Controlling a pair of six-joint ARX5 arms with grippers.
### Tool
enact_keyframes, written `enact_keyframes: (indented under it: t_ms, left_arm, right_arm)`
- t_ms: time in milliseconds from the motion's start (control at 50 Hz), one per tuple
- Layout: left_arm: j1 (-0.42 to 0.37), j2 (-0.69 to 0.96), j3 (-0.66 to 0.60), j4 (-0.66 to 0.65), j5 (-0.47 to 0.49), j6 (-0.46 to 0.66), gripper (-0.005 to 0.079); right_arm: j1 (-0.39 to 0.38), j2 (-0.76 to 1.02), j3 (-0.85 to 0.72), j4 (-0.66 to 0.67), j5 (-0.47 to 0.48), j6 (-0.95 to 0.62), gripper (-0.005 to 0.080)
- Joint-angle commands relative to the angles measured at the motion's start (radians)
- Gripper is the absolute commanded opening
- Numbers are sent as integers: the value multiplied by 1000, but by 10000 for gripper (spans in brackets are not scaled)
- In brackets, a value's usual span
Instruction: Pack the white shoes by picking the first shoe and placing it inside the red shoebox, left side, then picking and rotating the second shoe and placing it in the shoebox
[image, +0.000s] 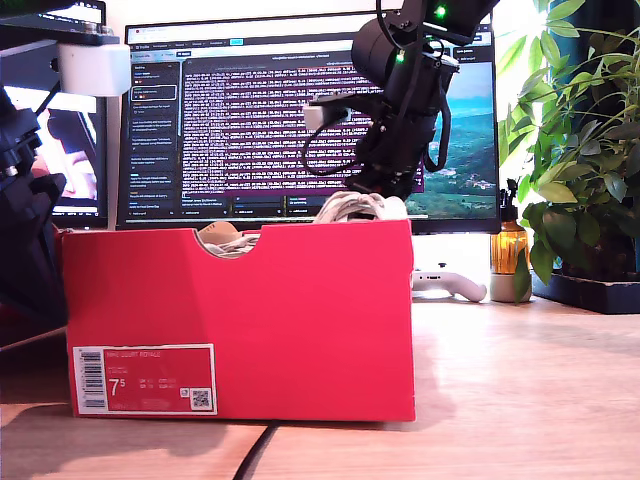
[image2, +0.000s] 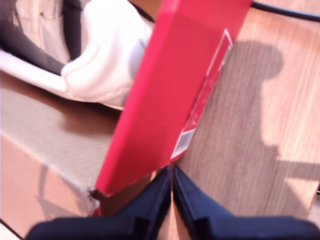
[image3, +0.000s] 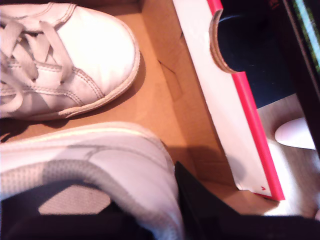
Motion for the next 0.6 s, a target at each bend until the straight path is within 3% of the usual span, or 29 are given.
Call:
enact_keyframes:
  t_ms: [0,140,280,400,500,540,580]
  left_arm:
    - [-3,4,2,4,6,0,-19]
    - [-3,4,2,4,16,0,-19]
    - [-3,4,2,4,17,0,-19]
    - [-3,4,2,4,19,0,-19]
    - [-3,4,2,3,19,0,-19]
    - [-3,4,2,3,19,0,-19]
    - [-3,4,2,3,19,0,-19]
  right_arm:
    - [23,29,5,-16,-10,4,228]
    - [37,27,13,29,34,12,368]
    - [56,27,45,23,125,11,374]
    - [75,23,113,-62,205,13,374]
    - [88,5,181,-121,235,52,349]
    - [91,-6,208,-143,239,84,305]
    - [94,-17,237,-163,242,112,208]
